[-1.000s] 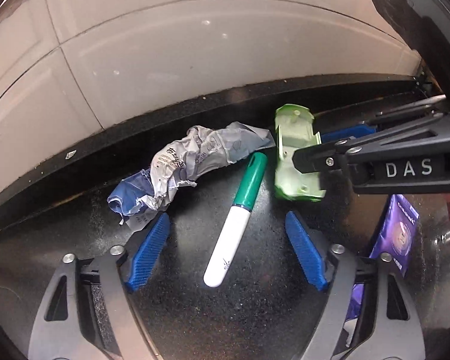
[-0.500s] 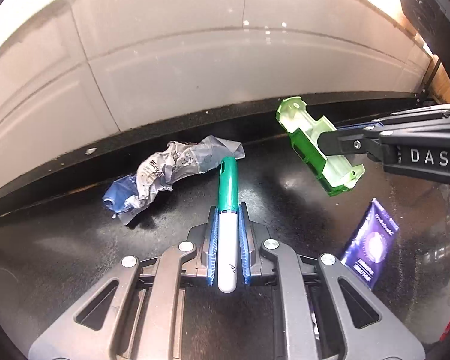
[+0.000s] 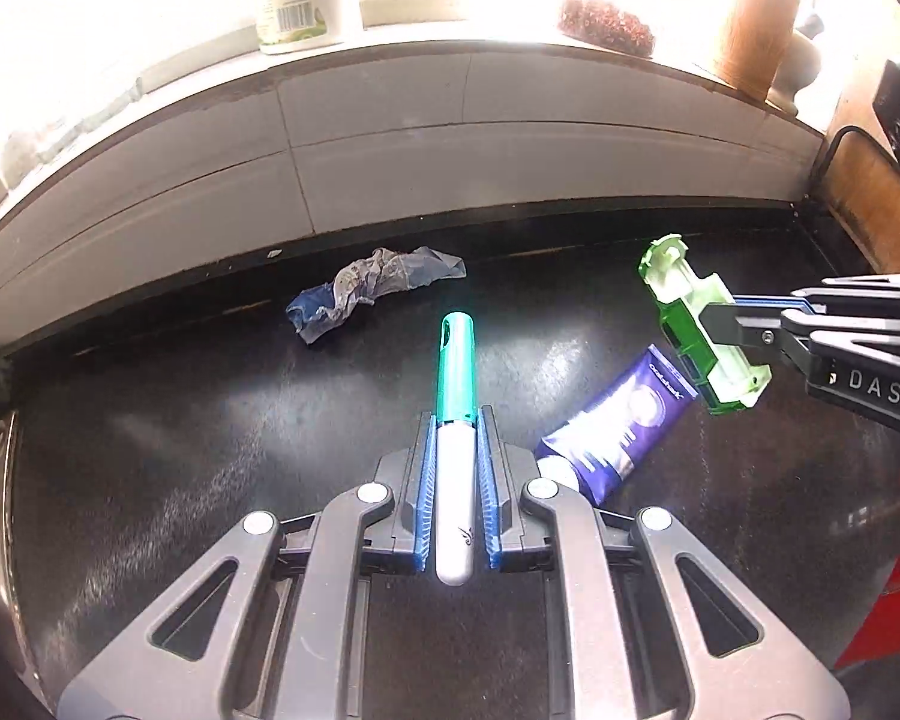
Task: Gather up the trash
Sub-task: 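Carry the marker and green box with both tools to the trash bin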
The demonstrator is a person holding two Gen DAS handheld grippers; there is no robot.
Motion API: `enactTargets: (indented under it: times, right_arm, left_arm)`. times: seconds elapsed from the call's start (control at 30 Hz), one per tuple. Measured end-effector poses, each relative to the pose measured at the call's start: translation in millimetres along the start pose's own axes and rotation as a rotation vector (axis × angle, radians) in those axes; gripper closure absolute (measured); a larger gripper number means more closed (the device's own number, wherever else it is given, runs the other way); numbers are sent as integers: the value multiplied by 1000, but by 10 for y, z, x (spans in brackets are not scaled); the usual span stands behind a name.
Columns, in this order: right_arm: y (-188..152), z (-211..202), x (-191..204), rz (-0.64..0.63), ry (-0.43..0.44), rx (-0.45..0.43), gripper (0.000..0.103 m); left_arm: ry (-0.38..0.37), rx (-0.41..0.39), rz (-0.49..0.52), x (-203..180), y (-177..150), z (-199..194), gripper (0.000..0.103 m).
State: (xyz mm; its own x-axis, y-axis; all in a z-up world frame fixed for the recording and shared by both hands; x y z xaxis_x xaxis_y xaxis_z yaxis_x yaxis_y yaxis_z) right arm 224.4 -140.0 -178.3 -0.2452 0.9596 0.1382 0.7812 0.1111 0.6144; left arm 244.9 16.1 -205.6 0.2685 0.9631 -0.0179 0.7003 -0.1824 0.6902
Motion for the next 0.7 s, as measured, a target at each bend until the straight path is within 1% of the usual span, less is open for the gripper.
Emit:
enactTargets:
  times: [0.1, 0.2, 0.33, 0.53, 0.7]
  right_arm:
    - [-185, -230, 60, -10, -4, -14, 99]
    - [-341, -402, 128, -16, -8, -25, 99]
    - [-509, -534, 222, -19, -13, -34, 99]
    - [-594, -730, 311, -29, -15, -56, 99]
    - [-584, -832, 422, -46, 0, -74, 99]
  left_arm:
    - [6, -12, -7, -135, -141, -277, 90]
    - [8, -17, -7, -236, -282, -456, 90]
    - [8, -29, -1, -320, -427, -675, 90]
    - [17, -49, -2, -366, -522, -903, 90]
    - [42, -64, -9, -308, -580, -1071, 90]
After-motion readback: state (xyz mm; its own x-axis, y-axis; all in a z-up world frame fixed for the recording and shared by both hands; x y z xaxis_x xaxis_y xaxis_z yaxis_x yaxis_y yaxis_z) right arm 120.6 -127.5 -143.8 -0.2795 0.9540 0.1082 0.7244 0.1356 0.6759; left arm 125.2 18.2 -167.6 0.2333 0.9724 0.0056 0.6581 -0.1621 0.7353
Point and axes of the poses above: each gripper's, at about its wrist camera, not at the fingertips, and z roughly the way its jaws point, x to its left, y to its top, the point moved 7 cm from there along z, roughly the way its jaws point, and after that the axes turned 9 degrees about -x, right-handed, at the moved point
